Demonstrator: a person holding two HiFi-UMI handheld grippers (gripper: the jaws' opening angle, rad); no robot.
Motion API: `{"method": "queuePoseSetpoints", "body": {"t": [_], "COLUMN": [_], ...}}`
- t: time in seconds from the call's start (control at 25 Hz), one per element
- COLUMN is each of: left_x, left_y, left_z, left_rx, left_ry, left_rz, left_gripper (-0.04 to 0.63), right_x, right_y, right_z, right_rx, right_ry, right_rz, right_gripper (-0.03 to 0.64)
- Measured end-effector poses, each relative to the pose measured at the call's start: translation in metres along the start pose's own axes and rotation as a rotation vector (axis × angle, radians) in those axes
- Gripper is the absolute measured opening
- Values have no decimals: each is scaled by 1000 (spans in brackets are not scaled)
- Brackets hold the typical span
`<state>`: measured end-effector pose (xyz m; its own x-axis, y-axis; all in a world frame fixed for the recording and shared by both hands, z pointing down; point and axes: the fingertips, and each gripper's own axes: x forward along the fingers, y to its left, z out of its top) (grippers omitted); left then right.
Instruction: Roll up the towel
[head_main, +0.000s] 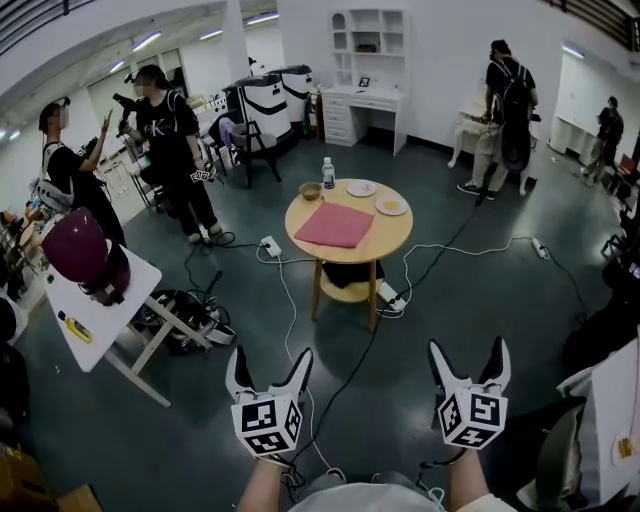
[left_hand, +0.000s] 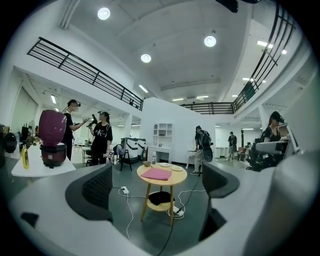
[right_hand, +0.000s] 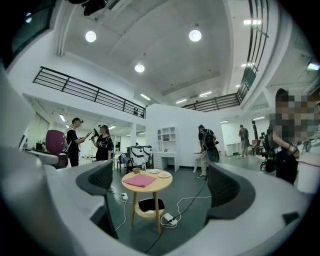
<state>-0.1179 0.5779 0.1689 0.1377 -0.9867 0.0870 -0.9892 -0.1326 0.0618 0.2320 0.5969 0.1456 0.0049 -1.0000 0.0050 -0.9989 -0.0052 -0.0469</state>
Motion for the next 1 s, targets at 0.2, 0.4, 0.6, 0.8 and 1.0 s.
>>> {"method": "queuePoseSetpoints", "body": {"t": [0.2,0.4,0.6,0.8,1.0], "left_x": [17,33,50,75,108], "left_y": [23,39,39,30,29], "left_z": [2,-8,-30,-41,-35], "left_rx": [-2,-4,-47,-45,-43], "left_ry": [-1,23,76,110,103], "left_rz": [-13,-47,-87,-112,-100], "left_gripper": [551,551,549,549,549], "right_x": [13,14,16,33,64], "right_y": [9,25,35,27,14], "right_z": [-5,-15,-29,-37,-36], "right_rx": [18,14,-4,-6,-2], "right_ry": [13,40,94,123,119], "right_rz": [-47,-86,-101,-114,-113], "right_gripper": [586,577,572,572,569]}}
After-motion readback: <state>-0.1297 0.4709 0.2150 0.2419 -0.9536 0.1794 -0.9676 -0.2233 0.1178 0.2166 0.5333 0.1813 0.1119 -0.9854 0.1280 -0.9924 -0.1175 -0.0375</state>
